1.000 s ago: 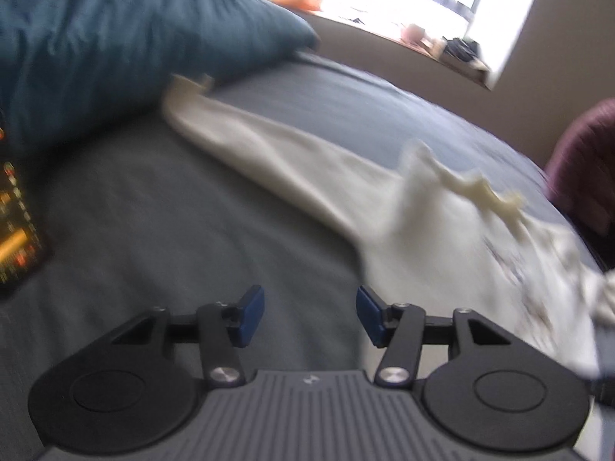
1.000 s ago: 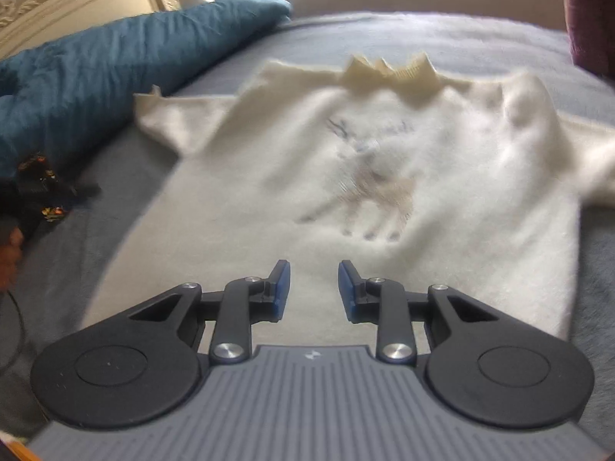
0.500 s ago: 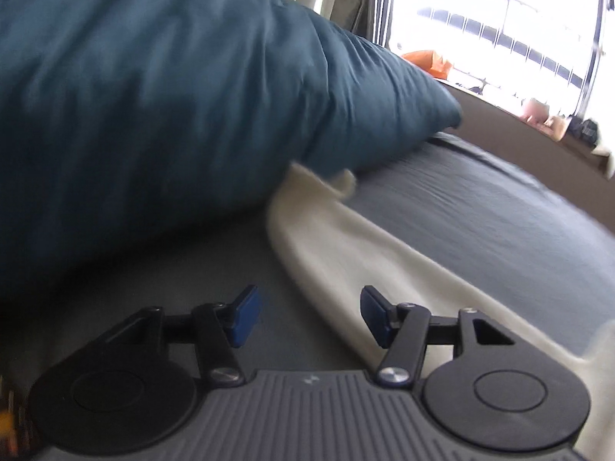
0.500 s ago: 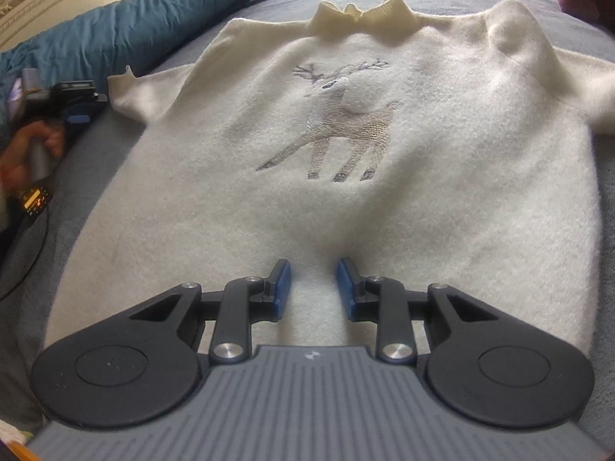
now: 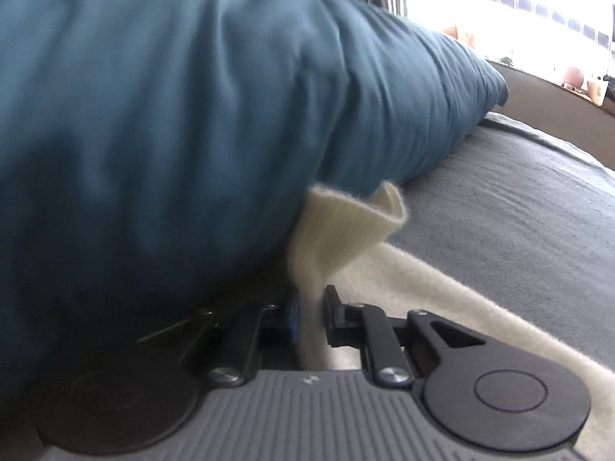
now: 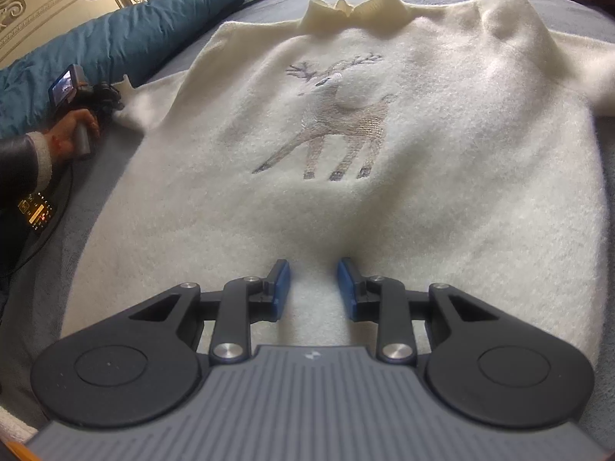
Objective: Fold clothes
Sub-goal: 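Grasp the sleeve cuff nearest the left gripper with the left gripper, then fold the held sleeve across the sweater front with the left gripper and release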
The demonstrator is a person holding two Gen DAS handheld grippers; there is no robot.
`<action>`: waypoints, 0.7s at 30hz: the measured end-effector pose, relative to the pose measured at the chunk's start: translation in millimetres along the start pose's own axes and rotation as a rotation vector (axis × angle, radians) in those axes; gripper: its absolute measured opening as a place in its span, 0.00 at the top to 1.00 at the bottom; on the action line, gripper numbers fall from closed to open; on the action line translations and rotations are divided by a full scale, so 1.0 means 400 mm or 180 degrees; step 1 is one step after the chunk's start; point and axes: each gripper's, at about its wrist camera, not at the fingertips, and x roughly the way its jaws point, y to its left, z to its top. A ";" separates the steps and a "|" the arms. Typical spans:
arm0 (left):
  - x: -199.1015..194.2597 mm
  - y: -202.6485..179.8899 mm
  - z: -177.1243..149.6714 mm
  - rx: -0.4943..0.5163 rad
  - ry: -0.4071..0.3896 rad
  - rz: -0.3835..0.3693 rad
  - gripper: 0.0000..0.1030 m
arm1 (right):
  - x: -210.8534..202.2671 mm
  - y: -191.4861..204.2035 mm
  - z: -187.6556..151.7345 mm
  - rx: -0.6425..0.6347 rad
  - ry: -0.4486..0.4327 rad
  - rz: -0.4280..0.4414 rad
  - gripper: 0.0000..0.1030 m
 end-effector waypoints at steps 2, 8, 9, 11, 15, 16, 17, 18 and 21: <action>-0.044 -0.003 0.004 -0.0013 -0.0135 0.0161 0.88 | 0.000 0.000 -0.002 0.0005 -0.0009 0.0000 0.73; -0.350 -0.058 0.008 0.0312 -0.1190 -0.0005 0.89 | -0.004 -0.018 -0.008 0.0143 -0.0067 0.0105 0.73; -0.431 -0.072 0.007 0.0352 -0.1366 -0.0245 0.89 | -0.005 -0.021 -0.010 0.0157 -0.0077 0.0127 0.73; -0.591 -0.107 -0.004 0.0496 -0.1704 -0.0730 0.89 | -0.006 -0.021 -0.011 0.0176 -0.0094 0.0156 0.73; -0.875 -0.183 -0.082 0.0896 -0.1991 -0.1709 0.88 | -0.009 -0.033 -0.015 0.0324 -0.0149 0.0236 0.73; -0.926 -0.201 -0.112 0.1002 -0.1937 -0.1932 0.88 | -0.010 -0.042 -0.018 0.0414 -0.0162 0.0284 0.73; -0.965 -0.221 -0.146 0.1087 -0.1833 -0.2138 0.86 | -0.011 -0.052 -0.021 0.0507 -0.0175 0.0334 0.73; -0.992 -0.242 -0.183 0.1180 -0.1663 -0.2371 0.81 | -0.012 -0.061 -0.023 0.0600 -0.0189 0.0384 0.73; -0.996 -0.320 -0.314 0.1585 -0.0908 -0.2891 0.47 | -0.015 -0.089 -0.031 0.0879 -0.0228 0.0533 0.73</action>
